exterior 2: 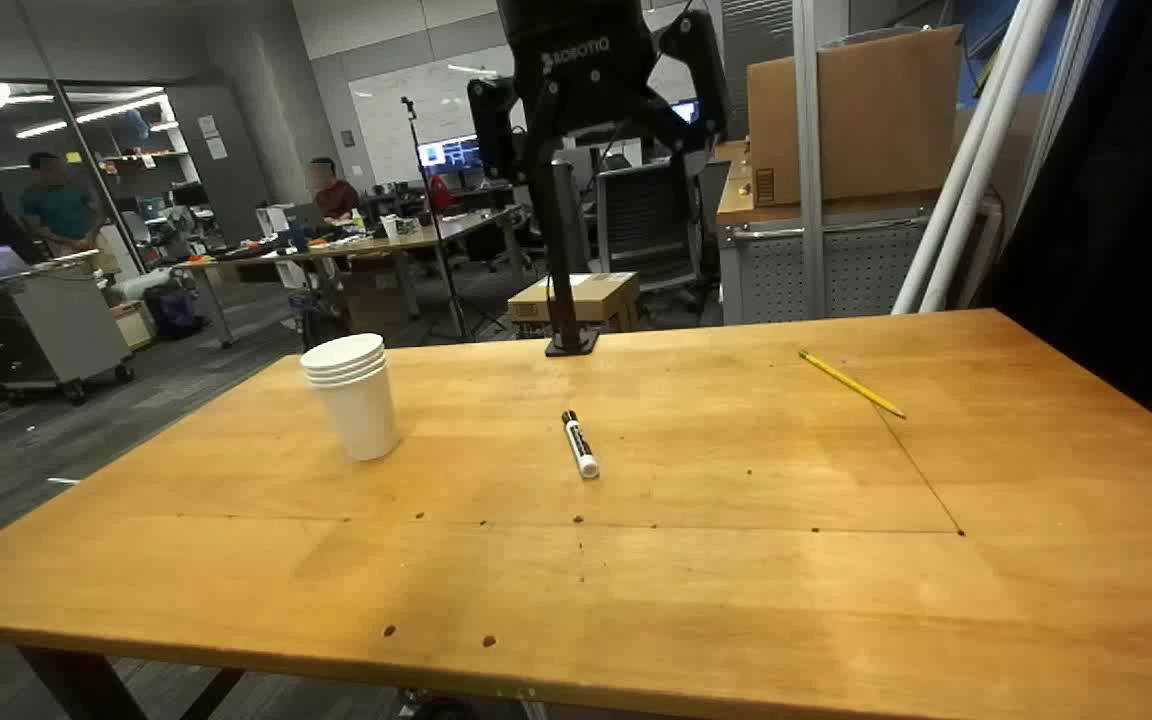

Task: Put the marker inside the cup.

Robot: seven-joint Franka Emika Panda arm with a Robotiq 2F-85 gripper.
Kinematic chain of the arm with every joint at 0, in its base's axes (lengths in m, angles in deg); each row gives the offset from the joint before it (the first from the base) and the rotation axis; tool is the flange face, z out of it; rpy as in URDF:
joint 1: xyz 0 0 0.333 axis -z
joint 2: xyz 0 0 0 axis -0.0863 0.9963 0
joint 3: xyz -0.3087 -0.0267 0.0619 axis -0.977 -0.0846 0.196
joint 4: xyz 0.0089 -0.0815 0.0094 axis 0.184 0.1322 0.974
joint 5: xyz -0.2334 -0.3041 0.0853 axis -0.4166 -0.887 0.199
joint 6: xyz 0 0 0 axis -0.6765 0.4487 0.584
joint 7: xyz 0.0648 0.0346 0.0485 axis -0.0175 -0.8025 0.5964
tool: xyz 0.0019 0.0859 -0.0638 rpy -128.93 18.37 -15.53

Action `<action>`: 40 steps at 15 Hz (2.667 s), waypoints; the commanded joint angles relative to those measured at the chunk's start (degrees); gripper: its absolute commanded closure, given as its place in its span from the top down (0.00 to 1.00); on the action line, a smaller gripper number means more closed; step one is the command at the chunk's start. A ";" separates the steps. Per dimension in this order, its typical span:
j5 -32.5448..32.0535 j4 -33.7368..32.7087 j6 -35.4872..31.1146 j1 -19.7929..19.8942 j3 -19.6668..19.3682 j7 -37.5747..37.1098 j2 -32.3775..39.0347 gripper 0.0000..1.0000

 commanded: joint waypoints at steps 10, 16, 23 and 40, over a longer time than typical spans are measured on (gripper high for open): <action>0.14 -1.05 0.15 0.23 0.21 0.13 -0.27 1.00; 0.14 -1.05 0.15 0.23 0.21 0.13 -0.27 1.00; 0.15 -1.05 0.13 0.16 0.26 0.15 -0.11 1.00; 7.63 -1.19 -9.38 -7.37 -2.84 23.37 5.86 1.00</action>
